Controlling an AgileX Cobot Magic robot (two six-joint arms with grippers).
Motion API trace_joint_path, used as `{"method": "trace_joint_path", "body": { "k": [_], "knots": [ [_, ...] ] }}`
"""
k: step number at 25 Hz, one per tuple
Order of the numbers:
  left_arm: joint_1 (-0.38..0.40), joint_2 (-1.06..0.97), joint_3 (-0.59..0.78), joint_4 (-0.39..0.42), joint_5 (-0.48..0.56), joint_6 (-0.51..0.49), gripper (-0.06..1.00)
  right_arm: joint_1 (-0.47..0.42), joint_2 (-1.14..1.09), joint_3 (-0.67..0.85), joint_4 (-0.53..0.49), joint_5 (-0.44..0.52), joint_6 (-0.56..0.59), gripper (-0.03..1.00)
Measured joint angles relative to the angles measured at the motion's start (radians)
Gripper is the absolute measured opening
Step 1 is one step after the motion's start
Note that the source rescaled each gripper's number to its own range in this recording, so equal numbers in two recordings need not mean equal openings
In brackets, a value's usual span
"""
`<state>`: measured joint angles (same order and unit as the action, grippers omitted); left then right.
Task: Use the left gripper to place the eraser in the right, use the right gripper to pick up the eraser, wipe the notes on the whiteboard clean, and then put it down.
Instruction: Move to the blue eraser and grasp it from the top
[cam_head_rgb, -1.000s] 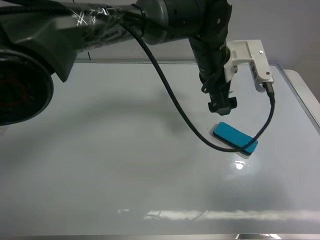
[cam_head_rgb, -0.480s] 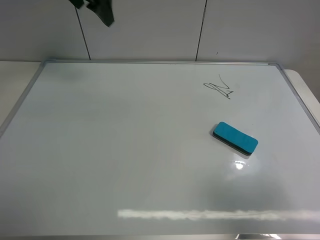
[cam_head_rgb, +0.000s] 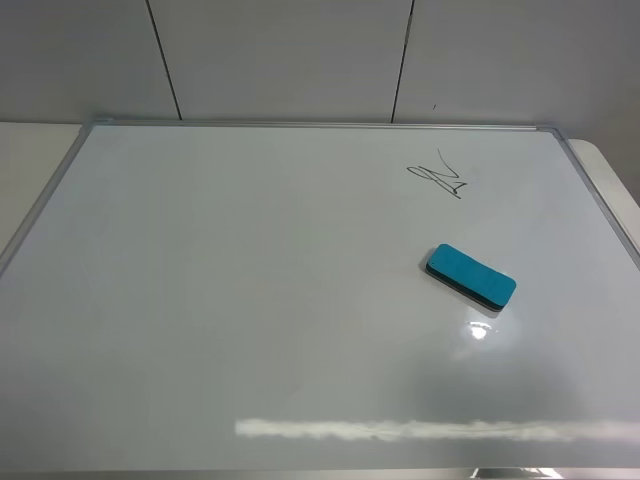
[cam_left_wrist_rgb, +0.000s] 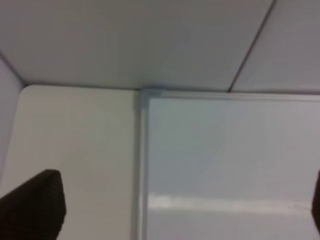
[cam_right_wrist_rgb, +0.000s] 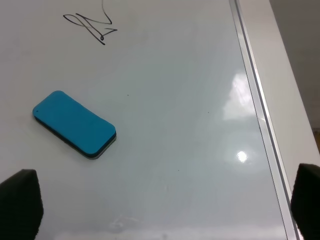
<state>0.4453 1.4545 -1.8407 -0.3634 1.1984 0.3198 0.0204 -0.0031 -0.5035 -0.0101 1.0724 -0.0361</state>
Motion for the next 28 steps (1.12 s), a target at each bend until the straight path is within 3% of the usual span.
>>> {"method": "trace_joint_path", "body": {
  "k": [4,9,14,19,23,28],
  "knots": [
    [0.005,-0.213,0.213,0.0,-0.088,0.016,1.0,0.0,0.0,0.0,0.0,0.0,0.0,1.0],
    [-0.143,-0.461,0.472,0.134,-0.185,-0.003,1.0,0.0,0.0,0.0,0.0,0.0,0.0,1.0],
    [-0.207,-0.731,0.733,0.278,-0.186,-0.115,1.0,0.0,0.0,0.0,0.0,0.0,0.0,1.0],
    [-0.278,-0.992,0.978,0.301,-0.183,-0.158,1.0,0.0,0.0,0.0,0.0,0.0,0.0,1.0],
    [-0.373,-1.139,1.144,0.342,-0.175,-0.272,1.0,0.0,0.0,0.0,0.0,0.0,0.0,1.0],
    [-0.414,-1.252,1.261,0.393,-0.129,-0.351,1.0,0.0,0.0,0.0,0.0,0.0,0.0,1.0]
  ]
}}
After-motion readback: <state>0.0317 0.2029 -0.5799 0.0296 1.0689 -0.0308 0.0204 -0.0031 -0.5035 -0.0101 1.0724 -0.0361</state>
